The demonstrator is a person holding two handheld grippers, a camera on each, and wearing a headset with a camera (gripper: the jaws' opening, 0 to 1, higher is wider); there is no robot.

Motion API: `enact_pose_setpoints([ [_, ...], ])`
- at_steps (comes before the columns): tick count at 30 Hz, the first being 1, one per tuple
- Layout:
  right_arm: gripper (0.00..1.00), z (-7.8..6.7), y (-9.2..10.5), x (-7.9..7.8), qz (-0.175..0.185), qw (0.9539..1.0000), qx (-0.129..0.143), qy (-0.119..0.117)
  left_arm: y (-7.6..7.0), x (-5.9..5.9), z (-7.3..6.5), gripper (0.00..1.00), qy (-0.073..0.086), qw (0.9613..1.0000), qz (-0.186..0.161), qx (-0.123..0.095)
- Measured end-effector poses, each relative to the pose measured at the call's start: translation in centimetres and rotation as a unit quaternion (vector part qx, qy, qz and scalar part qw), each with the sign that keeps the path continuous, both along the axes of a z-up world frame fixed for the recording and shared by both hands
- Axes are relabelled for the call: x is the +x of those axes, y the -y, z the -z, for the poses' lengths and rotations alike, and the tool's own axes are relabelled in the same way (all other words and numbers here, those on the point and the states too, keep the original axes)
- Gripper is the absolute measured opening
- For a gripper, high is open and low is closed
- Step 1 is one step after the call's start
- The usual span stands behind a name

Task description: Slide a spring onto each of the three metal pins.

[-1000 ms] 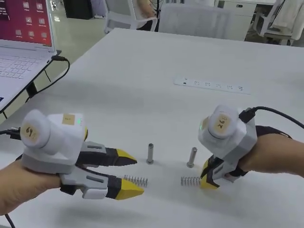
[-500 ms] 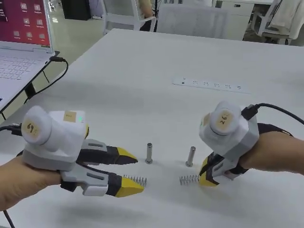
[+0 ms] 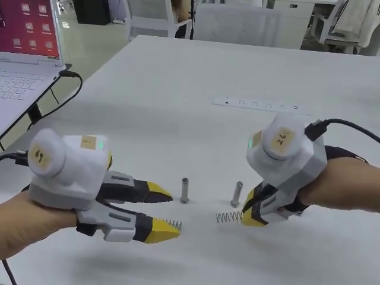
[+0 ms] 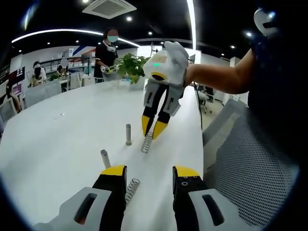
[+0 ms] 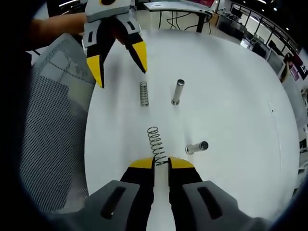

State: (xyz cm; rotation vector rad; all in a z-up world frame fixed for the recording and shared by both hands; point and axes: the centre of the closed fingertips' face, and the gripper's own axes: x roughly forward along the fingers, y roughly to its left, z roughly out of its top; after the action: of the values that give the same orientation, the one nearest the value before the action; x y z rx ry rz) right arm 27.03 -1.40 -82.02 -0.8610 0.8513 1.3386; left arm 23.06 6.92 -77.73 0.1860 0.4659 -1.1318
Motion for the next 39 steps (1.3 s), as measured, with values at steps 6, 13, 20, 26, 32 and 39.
enact_pose_setpoints([
  [6, 0.08, -1.5, -0.7, -0.7, -0.005, 0.9999, 0.013, 0.004, 0.5, 0.1, -0.3, 0.31, 0.003, 0.9999, 0.009, 0.004],
  [13, 0.08, -2.6, -1.3, -1.5, -0.013, 0.9997, 0.019, 0.011, 1.5, 0.1, -0.4, 0.30, 0.006, 0.9996, 0.026, 0.010],
  [20, 0.08, -3.8, -2.0, -1.9, -0.017, 0.9992, 0.031, 0.016, 2.2, 0.1, -0.7, 0.29, 0.011, 0.9992, 0.038, 0.011],
  [26, 0.08, -4.5, -2.7, -2.3, -0.025, 0.9988, 0.036, 0.021, 2.8, 0.3, -1.0, 0.27, 0.017, 0.9987, 0.046, 0.011],
  [32, 0.08, -4.8, -3.2, -2.4, -0.030, 0.9985, 0.039, 0.024, 3.3, 0.3, -1.2, 0.23, 0.023, 0.9984, 0.051, 0.010],
  [39, 0.08, -5.1, -3.7, -2.8, -0.035, 0.9982, 0.042, 0.026, 3.6, 0.3, -1.4, 0.20, 0.032, 0.9979, 0.055, 0.012],
])
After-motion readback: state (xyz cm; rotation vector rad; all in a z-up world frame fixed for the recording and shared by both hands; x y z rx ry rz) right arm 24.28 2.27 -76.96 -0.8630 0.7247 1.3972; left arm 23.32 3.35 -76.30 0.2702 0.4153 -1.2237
